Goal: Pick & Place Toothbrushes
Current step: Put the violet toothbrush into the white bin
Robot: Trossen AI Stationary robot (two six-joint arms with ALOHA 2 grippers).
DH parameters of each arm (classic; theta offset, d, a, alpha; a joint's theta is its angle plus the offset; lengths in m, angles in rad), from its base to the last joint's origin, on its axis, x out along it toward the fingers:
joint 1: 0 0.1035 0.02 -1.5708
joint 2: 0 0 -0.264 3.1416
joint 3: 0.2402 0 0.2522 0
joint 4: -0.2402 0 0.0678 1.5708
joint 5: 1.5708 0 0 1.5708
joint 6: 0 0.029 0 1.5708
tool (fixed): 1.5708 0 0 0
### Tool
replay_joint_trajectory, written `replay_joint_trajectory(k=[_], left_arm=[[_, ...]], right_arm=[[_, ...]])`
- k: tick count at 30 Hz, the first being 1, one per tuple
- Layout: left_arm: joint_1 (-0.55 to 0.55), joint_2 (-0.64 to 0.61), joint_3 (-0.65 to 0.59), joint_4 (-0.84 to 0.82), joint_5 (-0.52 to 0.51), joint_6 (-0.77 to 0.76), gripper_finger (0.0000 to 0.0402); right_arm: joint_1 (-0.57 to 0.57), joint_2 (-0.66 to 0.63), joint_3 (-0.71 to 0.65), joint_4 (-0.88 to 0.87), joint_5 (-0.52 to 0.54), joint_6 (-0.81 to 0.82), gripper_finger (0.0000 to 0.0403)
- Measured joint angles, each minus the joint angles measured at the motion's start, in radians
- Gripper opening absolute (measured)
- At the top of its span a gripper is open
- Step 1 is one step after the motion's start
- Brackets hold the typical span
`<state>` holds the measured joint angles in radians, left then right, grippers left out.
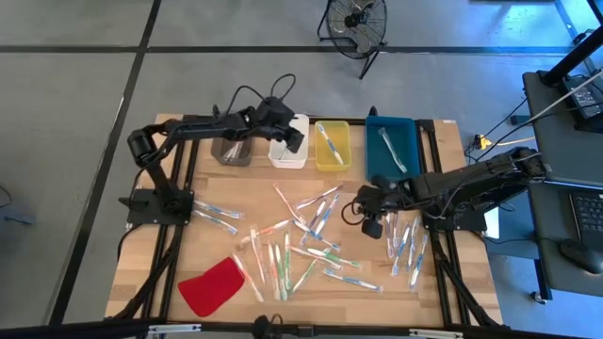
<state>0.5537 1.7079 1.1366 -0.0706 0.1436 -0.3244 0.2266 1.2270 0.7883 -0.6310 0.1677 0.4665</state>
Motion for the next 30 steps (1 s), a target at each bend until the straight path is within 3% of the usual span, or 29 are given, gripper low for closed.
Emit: replay_joint_trajectory(k=[20,30], left_arm=[[-0.258,-0.005,-0.002,-0.122,-0.011,0.121,0.0068],[-0.376,-0.006,-0.021,-0.187,-0.1,0.12,0.0066]], right_arm=[[0.087,0.0,-0.003,-0.225,0.027,0.442,0.0164],[0.121,0.0,-0.097,-0.228,-0.001,0.68,0.0185]])
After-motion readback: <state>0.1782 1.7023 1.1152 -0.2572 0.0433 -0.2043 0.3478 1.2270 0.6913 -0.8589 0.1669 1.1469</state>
